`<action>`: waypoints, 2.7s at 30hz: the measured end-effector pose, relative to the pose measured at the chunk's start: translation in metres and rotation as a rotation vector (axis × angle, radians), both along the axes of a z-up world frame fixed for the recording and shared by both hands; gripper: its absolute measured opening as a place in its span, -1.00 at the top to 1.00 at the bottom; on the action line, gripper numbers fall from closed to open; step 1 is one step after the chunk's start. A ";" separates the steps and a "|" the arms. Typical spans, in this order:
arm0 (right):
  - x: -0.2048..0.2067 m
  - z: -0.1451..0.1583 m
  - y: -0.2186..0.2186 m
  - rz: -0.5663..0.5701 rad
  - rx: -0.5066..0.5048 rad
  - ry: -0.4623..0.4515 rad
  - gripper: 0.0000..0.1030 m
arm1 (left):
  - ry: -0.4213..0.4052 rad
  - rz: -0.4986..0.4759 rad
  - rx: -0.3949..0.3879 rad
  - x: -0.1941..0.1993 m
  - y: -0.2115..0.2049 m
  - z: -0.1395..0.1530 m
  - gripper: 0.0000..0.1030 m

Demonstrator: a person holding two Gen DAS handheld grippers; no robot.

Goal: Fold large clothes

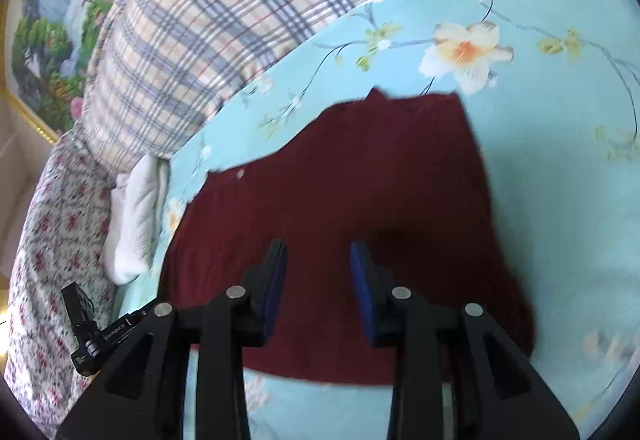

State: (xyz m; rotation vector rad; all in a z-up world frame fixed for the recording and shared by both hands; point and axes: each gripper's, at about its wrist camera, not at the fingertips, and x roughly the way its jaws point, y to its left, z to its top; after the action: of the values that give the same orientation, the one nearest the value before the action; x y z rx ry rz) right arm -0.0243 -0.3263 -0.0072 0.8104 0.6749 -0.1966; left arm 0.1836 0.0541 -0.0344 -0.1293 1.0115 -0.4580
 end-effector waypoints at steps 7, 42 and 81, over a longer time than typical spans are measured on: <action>-0.014 -0.006 0.033 0.061 0.019 0.003 0.23 | 0.085 0.000 -0.031 -0.026 0.005 -0.022 -0.21; 0.041 -0.022 -0.050 0.181 0.336 -0.164 -0.12 | -0.371 -0.364 0.072 -0.064 -0.215 0.032 0.71; 0.039 -0.040 -0.132 0.192 0.155 -0.034 0.73 | -0.312 -0.612 0.075 -0.128 -0.318 -0.020 0.67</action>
State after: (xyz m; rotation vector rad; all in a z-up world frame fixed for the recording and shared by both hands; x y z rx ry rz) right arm 0.0146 -0.4579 -0.0470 0.8891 0.7379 0.0442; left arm 0.0555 -0.2642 -0.0539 0.3216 0.7450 -0.9632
